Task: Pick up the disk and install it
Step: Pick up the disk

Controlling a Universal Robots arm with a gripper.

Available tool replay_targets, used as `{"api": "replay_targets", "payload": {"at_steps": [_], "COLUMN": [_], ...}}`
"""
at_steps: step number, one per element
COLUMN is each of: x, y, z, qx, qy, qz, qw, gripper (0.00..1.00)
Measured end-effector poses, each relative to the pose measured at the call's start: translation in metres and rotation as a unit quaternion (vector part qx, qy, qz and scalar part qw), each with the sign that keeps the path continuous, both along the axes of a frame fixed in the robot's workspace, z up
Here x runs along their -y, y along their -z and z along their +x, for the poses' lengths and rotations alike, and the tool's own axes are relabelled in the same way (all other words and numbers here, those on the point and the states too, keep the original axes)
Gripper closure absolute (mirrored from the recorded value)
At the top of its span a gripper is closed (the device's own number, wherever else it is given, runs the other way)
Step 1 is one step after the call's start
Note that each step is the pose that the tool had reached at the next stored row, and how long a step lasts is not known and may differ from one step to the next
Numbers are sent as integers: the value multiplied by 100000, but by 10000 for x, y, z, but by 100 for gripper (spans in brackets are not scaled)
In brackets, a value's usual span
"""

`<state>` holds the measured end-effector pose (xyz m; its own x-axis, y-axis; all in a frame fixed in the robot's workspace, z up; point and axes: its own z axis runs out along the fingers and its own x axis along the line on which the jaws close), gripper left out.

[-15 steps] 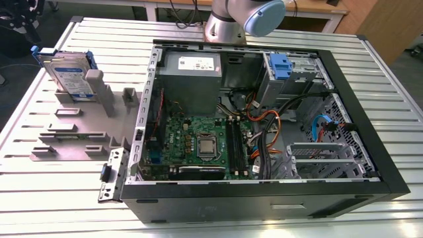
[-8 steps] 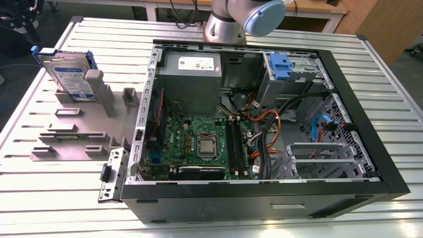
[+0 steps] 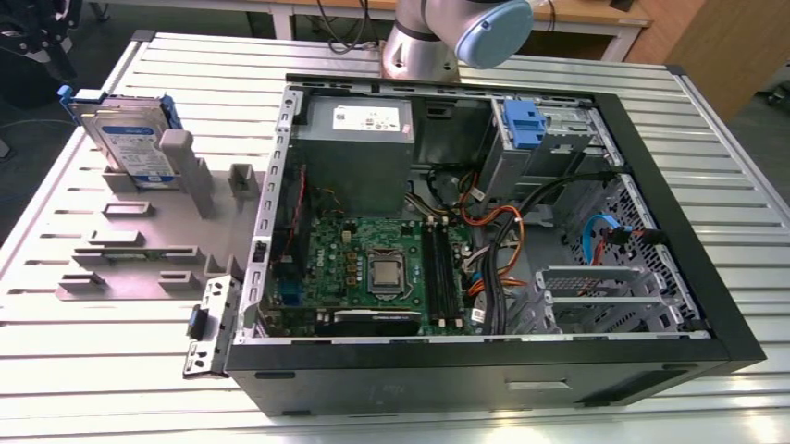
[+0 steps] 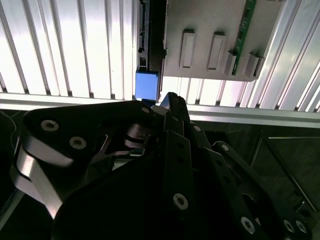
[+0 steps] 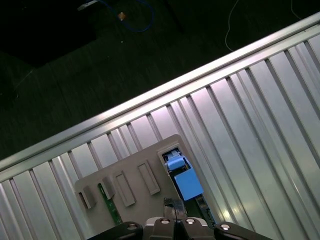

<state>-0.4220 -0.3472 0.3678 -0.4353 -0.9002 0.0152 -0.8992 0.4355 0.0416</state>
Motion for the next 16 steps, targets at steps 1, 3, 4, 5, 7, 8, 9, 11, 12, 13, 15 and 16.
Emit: {"api": "replay_targets", "payload": {"at_steps": [1,3,4,5,7,8,9,11,12,13,15,16], "x": [0,0,0,0,0,0,0,1,1,1,0,0], "y": [0,0,0,0,0,0,0,0,0,1,1,1], "z": [0,0,0,0,0,0,0,0,0,0,0,0], "qx": [3,2,1,-1,-1,0,1,-2,1,7,0,7], "qy": [0,-1,-4,-3,-2,-5,-78,-692,-1377,-2244,-4012,-4690], "qz": [2,2,1,0,0,1,3,-1,-1,4,2,3], "qw": [100000,100000,100000,100000,100000,100000,100000,99998,99991,99975,99919,99890], "gripper": [89,89,89,89,89,89,89,89,89,89,89,89]}}
